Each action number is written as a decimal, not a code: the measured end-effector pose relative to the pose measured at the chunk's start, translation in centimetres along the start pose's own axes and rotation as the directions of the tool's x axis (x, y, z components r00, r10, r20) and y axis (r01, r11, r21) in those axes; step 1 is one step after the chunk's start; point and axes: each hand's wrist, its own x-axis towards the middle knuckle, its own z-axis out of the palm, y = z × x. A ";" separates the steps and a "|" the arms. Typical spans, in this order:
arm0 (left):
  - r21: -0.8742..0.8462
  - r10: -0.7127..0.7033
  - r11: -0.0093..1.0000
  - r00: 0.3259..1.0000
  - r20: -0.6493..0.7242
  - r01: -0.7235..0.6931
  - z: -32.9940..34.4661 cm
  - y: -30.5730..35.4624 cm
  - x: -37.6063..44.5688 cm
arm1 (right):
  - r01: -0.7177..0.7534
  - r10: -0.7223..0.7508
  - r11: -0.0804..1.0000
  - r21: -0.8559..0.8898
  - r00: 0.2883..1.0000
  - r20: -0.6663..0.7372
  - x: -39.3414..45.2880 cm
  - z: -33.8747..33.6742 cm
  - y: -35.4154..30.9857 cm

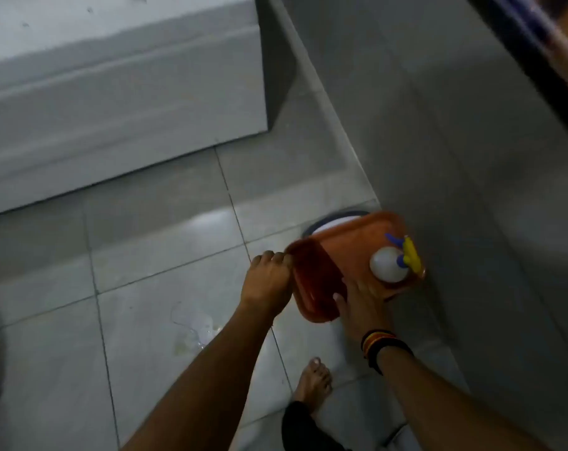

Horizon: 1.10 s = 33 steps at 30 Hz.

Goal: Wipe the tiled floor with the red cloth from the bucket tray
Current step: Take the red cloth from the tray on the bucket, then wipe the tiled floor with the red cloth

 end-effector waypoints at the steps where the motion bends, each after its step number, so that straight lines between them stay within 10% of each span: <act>1: 0.012 -0.005 1.000 0.999 0.035 0.005 1.9 0.4 1.4 | -0.040 0.039 0.998 0.045 0.999 0.006 1.0 1.5 1.3; 16: 0.587 0.420 0.664 0.881 0.218 -0.462 10.4 3.0 14.9 | -0.236 0.251 0.950 0.203 0.967 -0.051 10.1 9.9 5.7; 21: 0.099 0.304 0.948 0.953 0.005 -0.303 6.1 -2.0 7.8 | -0.197 0.251 0.793 0.576 0.968 -0.015 5.1 7.7 2.3; 24: -0.329 0.108 0.938 0.994 -0.022 -0.109 4.9 -6.1 -0.1 | -0.134 0.215 0.775 0.618 0.975 -0.058 1.2 7.6 -0.8; 27: -0.608 -0.205 0.766 0.976 0.078 0.210 6.8 -10.0 -8.0 | -0.048 0.125 0.797 0.603 0.988 -0.087 -1.9 9.4 -5.1; 33: -0.816 -0.588 0.186 0.727 0.354 0.548 18.5 -15.6 -21.5 | -0.152 0.130 0.780 0.608 0.988 0.080 -5.4 20.7 -12.0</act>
